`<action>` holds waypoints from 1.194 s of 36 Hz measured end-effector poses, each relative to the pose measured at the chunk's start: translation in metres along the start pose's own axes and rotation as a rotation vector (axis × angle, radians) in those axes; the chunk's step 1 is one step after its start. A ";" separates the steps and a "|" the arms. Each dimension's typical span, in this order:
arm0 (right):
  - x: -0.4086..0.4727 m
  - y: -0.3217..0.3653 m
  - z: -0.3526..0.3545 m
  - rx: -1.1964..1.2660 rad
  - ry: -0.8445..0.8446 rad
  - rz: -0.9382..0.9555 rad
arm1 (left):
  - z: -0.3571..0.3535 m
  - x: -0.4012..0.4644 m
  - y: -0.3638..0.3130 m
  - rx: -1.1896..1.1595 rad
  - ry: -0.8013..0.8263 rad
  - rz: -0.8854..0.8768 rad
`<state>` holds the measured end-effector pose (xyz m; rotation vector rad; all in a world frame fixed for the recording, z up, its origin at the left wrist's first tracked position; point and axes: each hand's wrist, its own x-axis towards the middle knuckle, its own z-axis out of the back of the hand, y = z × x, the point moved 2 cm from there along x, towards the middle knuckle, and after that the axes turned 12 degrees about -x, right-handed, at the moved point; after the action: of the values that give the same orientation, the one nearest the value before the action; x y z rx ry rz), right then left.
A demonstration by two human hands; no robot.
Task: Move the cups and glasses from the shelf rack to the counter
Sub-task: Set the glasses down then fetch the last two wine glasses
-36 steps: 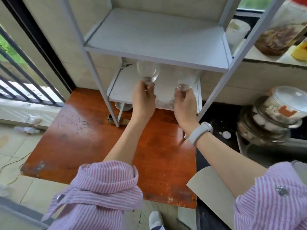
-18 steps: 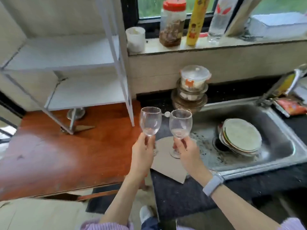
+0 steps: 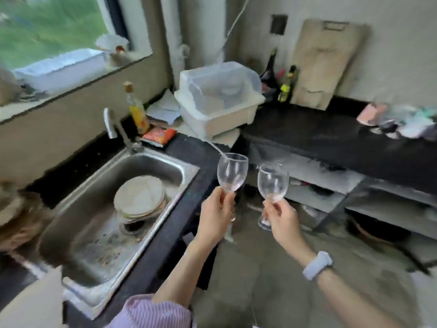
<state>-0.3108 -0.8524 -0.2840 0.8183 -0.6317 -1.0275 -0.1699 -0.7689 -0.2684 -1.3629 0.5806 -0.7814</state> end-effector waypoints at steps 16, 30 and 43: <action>0.089 -0.161 0.196 -0.068 -0.438 -0.315 | -0.297 0.124 -0.022 -0.006 0.569 -0.138; 0.272 -0.227 0.295 -0.050 -0.565 -0.443 | -0.486 0.296 -0.030 0.013 0.791 -0.098; 0.356 -0.344 0.390 -0.104 -0.576 -0.646 | -0.673 0.348 -0.008 0.069 0.866 0.030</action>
<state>-0.6429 -1.3864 -0.3248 0.6392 -0.8074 -1.9082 -0.4673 -1.4633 -0.3268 -0.9025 1.2242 -1.3565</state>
